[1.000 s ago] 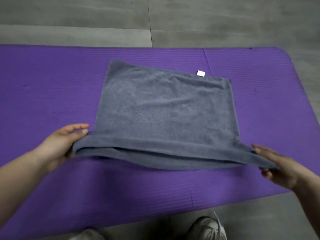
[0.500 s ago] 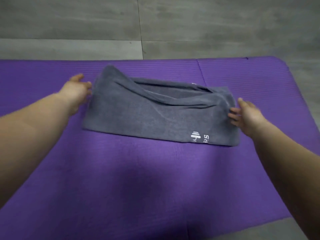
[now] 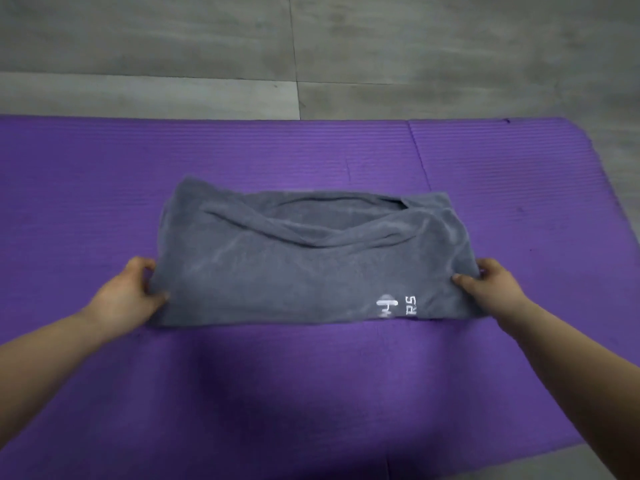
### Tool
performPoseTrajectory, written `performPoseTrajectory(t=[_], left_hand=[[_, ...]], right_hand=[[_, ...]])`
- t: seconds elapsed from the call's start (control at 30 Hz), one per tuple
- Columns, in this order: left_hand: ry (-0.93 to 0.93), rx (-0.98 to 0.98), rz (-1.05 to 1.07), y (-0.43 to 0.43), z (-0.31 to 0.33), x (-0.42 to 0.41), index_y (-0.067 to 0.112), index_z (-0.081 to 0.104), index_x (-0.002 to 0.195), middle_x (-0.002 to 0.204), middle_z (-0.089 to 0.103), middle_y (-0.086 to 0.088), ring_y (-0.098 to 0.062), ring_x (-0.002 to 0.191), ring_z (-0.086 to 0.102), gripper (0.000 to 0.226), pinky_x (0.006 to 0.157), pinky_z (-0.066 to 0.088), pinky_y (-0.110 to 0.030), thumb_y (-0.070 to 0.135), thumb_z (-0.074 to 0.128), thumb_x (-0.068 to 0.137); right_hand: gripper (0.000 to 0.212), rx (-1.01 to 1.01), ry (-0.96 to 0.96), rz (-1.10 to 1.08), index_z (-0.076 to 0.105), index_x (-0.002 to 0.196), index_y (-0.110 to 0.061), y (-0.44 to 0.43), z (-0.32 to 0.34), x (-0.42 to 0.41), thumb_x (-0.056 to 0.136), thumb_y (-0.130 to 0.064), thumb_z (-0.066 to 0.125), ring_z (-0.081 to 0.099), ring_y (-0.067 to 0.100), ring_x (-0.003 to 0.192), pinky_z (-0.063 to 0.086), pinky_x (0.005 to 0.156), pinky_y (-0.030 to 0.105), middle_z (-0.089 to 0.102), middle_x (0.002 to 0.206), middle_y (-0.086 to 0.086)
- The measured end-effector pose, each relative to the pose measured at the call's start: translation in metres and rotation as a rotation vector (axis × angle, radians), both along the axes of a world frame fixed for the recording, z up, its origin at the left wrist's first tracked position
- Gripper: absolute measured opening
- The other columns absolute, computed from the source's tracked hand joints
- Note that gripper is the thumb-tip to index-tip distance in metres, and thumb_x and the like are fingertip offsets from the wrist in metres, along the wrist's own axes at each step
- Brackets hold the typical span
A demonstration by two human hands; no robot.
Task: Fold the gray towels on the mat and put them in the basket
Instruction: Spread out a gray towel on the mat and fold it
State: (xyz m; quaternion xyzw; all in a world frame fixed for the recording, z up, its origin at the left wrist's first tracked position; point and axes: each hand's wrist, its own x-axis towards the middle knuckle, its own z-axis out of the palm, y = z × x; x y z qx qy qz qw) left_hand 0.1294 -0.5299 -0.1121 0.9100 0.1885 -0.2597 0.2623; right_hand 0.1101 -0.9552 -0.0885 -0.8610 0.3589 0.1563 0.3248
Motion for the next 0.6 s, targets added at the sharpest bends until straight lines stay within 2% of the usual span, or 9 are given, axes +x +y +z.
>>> performPoseTrajectory(t=[0.07,0.1,0.17,0.23,0.33,0.4,0.43,0.53,0.6], left_hand=[[0.093,-0.020,0.052,0.032,-0.002,-0.034,-0.007,0.042,0.118,0.097,0.064,-0.030,-0.041,0.091,0.061,0.048,0.078,0.045,-0.043,-0.006,0.064,0.075],[0.128,-0.028,0.055,0.045,-0.003,-0.047,-0.005,0.042,0.118,0.092,0.065,-0.027,-0.040,0.086,0.063,0.053,0.077,0.047,-0.044,-0.001,0.068,0.072],[0.091,-0.018,-0.009,0.061,-0.008,-0.063,0.003,0.044,0.122,0.098,0.065,-0.023,-0.037,0.086,0.063,0.073,0.080,0.051,-0.048,0.020,0.075,0.058],[-0.062,0.096,-0.093,0.061,-0.009,-0.061,0.006,0.043,0.131,0.119,0.056,-0.023,-0.041,0.103,0.057,0.088,0.092,0.045,-0.050,0.017,0.082,0.053],[-0.310,0.207,-0.265,0.037,-0.001,-0.039,0.006,0.041,0.135,0.138,0.043,-0.023,-0.044,0.125,0.041,0.087,0.105,0.031,-0.051,0.012,0.082,0.059],[-0.400,0.211,-0.354,0.031,-0.006,-0.027,0.012,0.043,0.135,0.140,0.041,-0.024,-0.044,0.128,0.037,0.086,0.109,0.022,-0.051,0.018,0.082,0.059],[-0.448,0.215,-0.410,0.031,-0.012,-0.021,0.016,0.045,0.133,0.138,0.043,-0.025,-0.043,0.128,0.036,0.085,0.110,0.016,-0.048,0.026,0.080,0.057],[-0.492,0.233,-0.581,0.029,-0.015,0.003,0.022,0.050,0.127,0.135,0.049,-0.019,-0.037,0.131,0.033,0.074,0.110,0.002,-0.041,0.038,0.067,0.058],[-0.412,0.193,-0.571,0.025,-0.013,0.025,0.020,0.058,0.121,0.132,0.053,-0.009,-0.027,0.134,0.033,0.052,0.112,-0.003,-0.043,0.036,0.068,0.073]], right_hand=[[0.006,0.106,0.185,0.100,0.058,0.089,-0.003,0.008,0.004,-0.019,0.084,-0.001,0.061,0.055,0.026,0.076,0.042,0.045,0.009,0.061,0.100,0.025],[0.013,0.116,0.261,0.178,0.055,0.077,-0.009,0.010,0.003,-0.027,0.084,0.000,0.061,0.052,0.022,0.067,0.038,0.040,0.007,0.061,0.094,0.024],[0.027,0.088,0.372,0.346,0.045,0.069,-0.015,0.015,0.002,-0.037,0.083,0.001,0.062,0.048,0.018,0.066,0.038,0.044,0.011,0.057,0.078,0.012],[0.018,0.024,0.359,0.405,0.049,0.084,-0.009,0.025,0.008,-0.035,0.081,0.001,0.063,0.046,0.018,0.081,0.035,0.055,0.020,0.050,0.072,0.002],[0.054,-0.090,0.264,0.438,0.044,0.125,0.004,0.034,0.020,-0.018,0.076,0.003,0.067,0.044,0.022,0.093,0.040,0.078,0.024,0.055,0.112,0.020],[0.074,-0.271,0.227,0.544,0.031,0.139,-0.002,0.043,0.026,-0.006,0.076,-0.007,0.070,0.044,0.031,0.115,0.034,0.101,0.037,0.041,0.137,0.024],[0.079,-0.403,0.237,0.637,0.025,0.143,-0.008,0.050,0.028,-0.001,0.077,-0.015,0.069,0.036,0.033,0.128,0.029,0.106,0.040,0.033,0.144,0.019],[0.077,-0.663,0.280,0.910,0.014,0.146,-0.023,0.076,0.022,0.005,0.084,-0.032,0.058,0.016,0.026,0.141,0.017,0.112,0.035,0.017,0.154,0.004],[0.062,-0.681,0.228,0.944,0.029,0.142,-0.021,0.089,0.011,0.012,0.087,-0.030,0.054,0.024,0.023,0.138,0.015,0.110,0.033,0.032,0.148,0.004]])
